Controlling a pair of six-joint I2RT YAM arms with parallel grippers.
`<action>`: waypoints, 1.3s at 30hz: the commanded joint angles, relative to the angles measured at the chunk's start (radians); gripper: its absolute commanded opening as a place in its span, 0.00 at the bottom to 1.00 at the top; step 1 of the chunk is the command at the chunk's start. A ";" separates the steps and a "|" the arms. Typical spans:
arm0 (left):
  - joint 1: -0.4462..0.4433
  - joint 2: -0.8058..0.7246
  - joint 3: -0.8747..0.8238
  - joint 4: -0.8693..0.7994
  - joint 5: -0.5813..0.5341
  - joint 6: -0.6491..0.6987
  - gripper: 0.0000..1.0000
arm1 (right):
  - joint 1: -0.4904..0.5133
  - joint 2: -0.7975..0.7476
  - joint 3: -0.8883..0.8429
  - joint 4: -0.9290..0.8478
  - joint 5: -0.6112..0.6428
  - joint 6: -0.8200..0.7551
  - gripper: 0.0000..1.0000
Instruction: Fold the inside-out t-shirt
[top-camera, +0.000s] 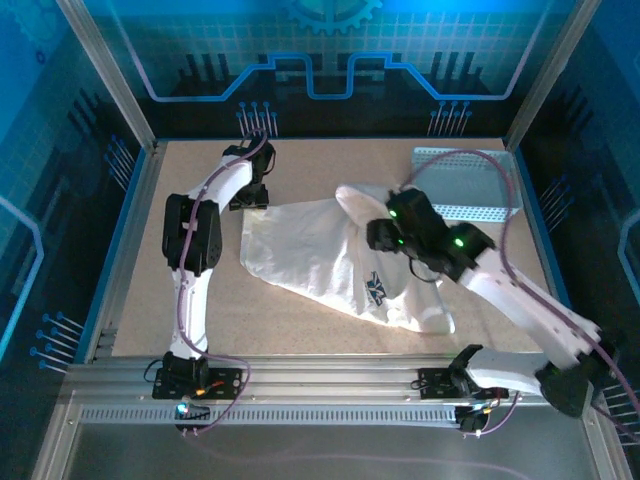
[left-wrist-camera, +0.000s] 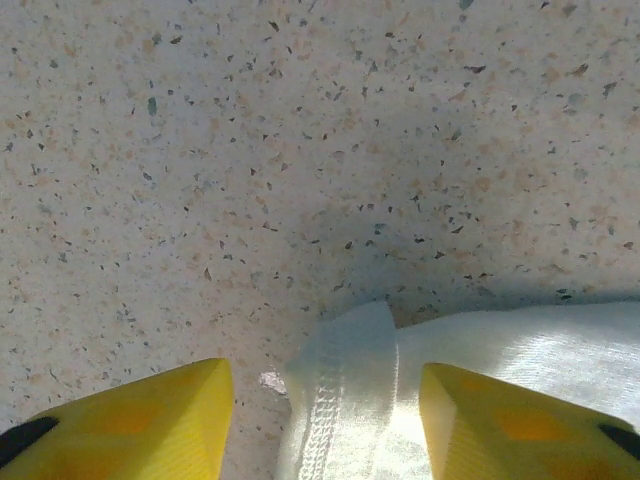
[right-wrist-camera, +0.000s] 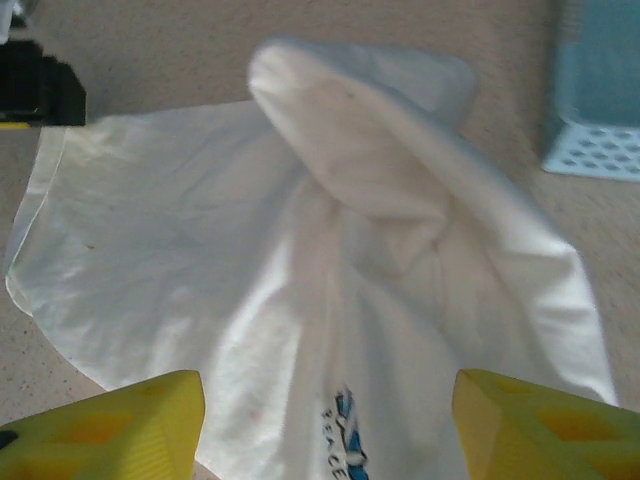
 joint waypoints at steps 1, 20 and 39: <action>0.006 0.033 0.034 -0.050 -0.039 0.017 0.50 | 0.031 0.196 0.120 0.069 -0.064 -0.124 0.67; 0.018 0.068 0.051 -0.053 -0.083 0.019 0.31 | 0.006 0.960 0.570 0.144 -0.154 -0.166 0.58; 0.131 -0.253 -0.288 0.244 0.127 -0.089 0.00 | -0.130 1.031 0.538 0.022 -0.004 -0.048 0.49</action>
